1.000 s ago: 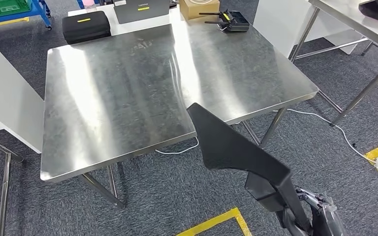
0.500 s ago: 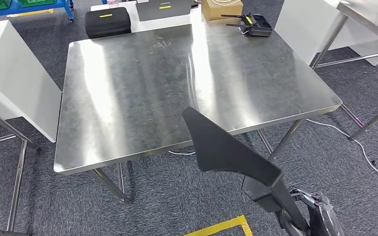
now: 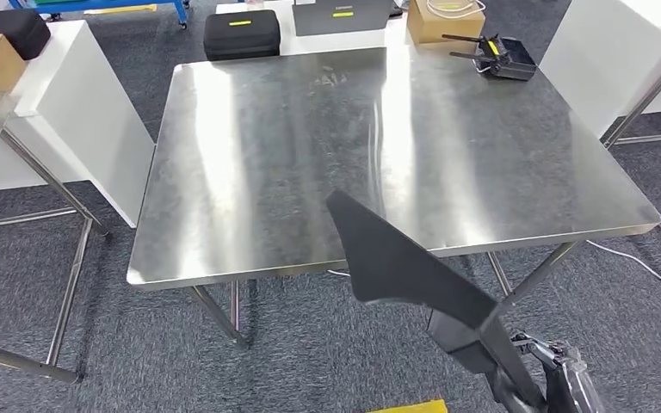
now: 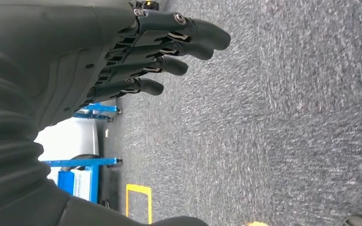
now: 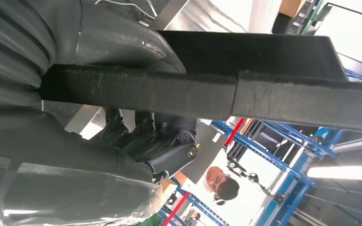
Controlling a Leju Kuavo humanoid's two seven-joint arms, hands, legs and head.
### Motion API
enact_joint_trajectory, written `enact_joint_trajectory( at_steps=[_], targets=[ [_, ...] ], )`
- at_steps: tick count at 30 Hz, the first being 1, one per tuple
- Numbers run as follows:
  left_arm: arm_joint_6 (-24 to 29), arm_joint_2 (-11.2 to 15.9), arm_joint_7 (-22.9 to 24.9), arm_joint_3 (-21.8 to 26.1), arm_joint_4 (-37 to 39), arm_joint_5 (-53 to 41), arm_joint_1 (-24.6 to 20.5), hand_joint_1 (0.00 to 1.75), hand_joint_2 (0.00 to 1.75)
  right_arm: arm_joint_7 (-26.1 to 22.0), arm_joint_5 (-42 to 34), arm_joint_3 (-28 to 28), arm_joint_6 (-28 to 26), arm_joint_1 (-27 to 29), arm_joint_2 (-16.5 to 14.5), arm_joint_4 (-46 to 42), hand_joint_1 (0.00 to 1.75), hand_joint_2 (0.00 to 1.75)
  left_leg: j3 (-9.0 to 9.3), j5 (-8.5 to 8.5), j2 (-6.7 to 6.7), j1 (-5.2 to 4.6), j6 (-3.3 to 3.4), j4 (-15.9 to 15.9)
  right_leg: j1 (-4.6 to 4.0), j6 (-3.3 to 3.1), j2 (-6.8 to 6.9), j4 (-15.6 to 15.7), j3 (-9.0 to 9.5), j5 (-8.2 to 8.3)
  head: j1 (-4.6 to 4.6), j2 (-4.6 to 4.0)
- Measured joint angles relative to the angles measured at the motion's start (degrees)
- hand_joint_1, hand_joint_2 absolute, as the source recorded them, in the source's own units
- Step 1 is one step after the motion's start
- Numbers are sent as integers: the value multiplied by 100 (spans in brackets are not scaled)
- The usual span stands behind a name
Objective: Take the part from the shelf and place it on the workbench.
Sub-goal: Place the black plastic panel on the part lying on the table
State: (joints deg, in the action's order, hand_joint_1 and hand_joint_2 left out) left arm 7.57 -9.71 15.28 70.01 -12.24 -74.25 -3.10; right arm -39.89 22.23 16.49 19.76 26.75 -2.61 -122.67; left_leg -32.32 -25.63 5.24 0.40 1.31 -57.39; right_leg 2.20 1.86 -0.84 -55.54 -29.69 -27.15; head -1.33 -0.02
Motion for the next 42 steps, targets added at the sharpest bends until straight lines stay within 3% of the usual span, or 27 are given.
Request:
enact_joint_trajectory(
  at_steps=[2, 3, 5, 6, 7, 8, 10, 11, 14, 16, 18, 20, 21, 22, 23, 25, 27, 29, 31, 32, 38, 42],
  targets=[
    [5, 5, 23, 0, 1, -18, -1, 0, 175, 0, 22, 3, 25, 8, -11, -1, 175, 175, -148, -203, -231, 23, -54, -355, 17, -73, 70, 10, 32, -3, -26, 0],
    [9, 4, 29, -1, 1, -28, -6, 0, 175, 0, 32, 7, 43, 14, -18, -1, 175, 175, -314, -384, -365, 29, -80, -710, -2, -102, 113, 11, 49, -16, -37, 0],
    [17, 4, 33, -2, 1, -43, -13, 0, 175, 0, 44, 20, 91, 22, -38, -1, 175, 175, -716, -692, -468, 48, -113, -1478, -37, -145, 211, 9, 74, -48, -48, 0],
    [19, 4, 33, -2, 0, -46, -12, 0, 175, 0, 50, 26, 111, 21, -47, -1, 175, 175, -844, -723, -481, 52, -115, -1686, -52, -161, 259, 9, 87, -62, -49, 0],
    [20, 6, 36, -1, 0, -51, -9, 0, 175, 0, 62, 30, 133, 18, -57, -1, 175, 175, -851, -624, -491, 53, -105, -1647, -62, -171, 303, 9, 105, -78, -50, 0],
    [21, 8, 39, -1, 0, -58, -7, 0, 175, 0, 78, 33, 153, 15, -65, 0, 175, 175, -747, -440, -507, 53, -82, -1397, -72, -174, 339, 9, 129, -96, -50, 0],
    [19, 21, 47, -1, 0, -81, -9, 0, 175, 22, 135, 47, 208, 1, -87, 5, 175, 175, -362, -61, -579, 30, -4, -602, -98, -154, 389, 14, 166, -136, -47, 0],
    [18, 27, 47, -2, 0, -91, -12, 0, 175, 45, 171, 64, 244, -11, -102, 13, 175, 175, -221, 23, -610, 9, 31, -321, -114, -133, 406, 16, 170, -156, -45, 0],
    [14, 40, 44, -2, 0, -108, -9, 0, 175, 102, 355, 149, 347, -70, -155, 63, 175, 175, -128, 14, -612, -59, 109, -109, -140, -51, 465, 46, 191, -184, -46, 0],
    [13, 38, 44, -2, 0, -109, -7, 0, 175, 117, 508, 221, 386, -111, -188, 87, 175, 175, -68, 66, -577, -43, 173, 1, -145, -8, 404, -28, 180, -230, -43, 0],
    [5, 32, 44, -2, 0, -109, -21, 0, 175, 137, 623, 290, 396, -138, -209, 110, 175, 175, -14, 121, -540, -16, 225, 100, -137, -21, 239, -504, -73, -441, -29, 0],
    [-4, 31, 44, -2, 0, -108, -34, 0, 175, 153, 697, 349, 395, -150, -228, 146, 175, 175, -19, 122, -491, -25, 245, 108, -115, -34, 141, -1300, -538, -717, -21, 0],
    [-8, 30, 45, -2, 0, -105, -35, 0, 175, 160, 726, 371, 391, -156, -236, 167, 175, 175, -19, 117, -460, -27, 243, 107, -107, -8, 129, -1583, -725, -775, -20, 0],
    [-10, 26, 46, -2, 0, -101, -36, 0, 175, 166, 752, 387, 386, -161, -243, 185, 175, 175, -16, 111, -430, -28, 237, 104, -99, 44, 124, -1644, -807, -730, -19, 0],
    [-11, 21, 48, -1, 0, -91, -35, 0, 175, 173, 774, 399, 380, -165, -245, 203, 175, 175, -8, 104, -399, -27, 227, 101, -91, 110, 122, -1466, -762, -595, -18, 0],
    [-11, 7, 50, 2, 0, -59, -34, 0, 175, 185, 784, 425, 373, -175, -243, 238, 175, 175, 6, 77, -340, -33, 186, 77, -57, 220, 116, -669, -438, -224, -14, 0],
    [-2, 3, 51, 13, 0, -22, -33, 0, 175, 207, 772, 444, 374, -202, -233, 281, 175, 175, -1, 16, -304, -65, 124, 18, -35, 176, 104, -109, -191, 2, -16, 0],
    [10, 10, 57, 41, 0, 7, -30, 0, 175, 257, 786, 448, 371, -248, -217, 329, 175, 175, -10, -32, -300, -83, 165, -24, -36, 71, 96, -25, -141, 57, -21, 0],
    [18, 14, 65, 75, 0, 34, -28, 0, 175, 333, 820, 430, 335, -297, -188, 377, 175, 175, -6, -30, -308, -74, 248, -25, -48, 42, 92, -24, -129, 70, -21, 0],
    [19, 12, 67, 90, 0, 49, -29, 0, 175, 384, 835, 409, 301, -322, -164, 403, 175, 175, -2, -25, -312, -68, 257, -22, -59, 35, 90, -24, -129, 72, -21, 0],
    [21, 7, 62, 128, 0, 77, -31, 0, 175, 712, 776, 242, 90, -461, 12, 549, 175, 175, 4, -20, -317, -25, 245, -13, -111, -2, 89, -28, -128, 60, -23, 0],
    [14, 1, 54, 168, 0, 79, -31, 0, 175, 774, 777, 154, -120, -472, 105, 607, 175, 175, 6, -23, -318, -14, 148, -9, -132, -29, 89, -32, -131, 55, -23, 0]
  ],
)
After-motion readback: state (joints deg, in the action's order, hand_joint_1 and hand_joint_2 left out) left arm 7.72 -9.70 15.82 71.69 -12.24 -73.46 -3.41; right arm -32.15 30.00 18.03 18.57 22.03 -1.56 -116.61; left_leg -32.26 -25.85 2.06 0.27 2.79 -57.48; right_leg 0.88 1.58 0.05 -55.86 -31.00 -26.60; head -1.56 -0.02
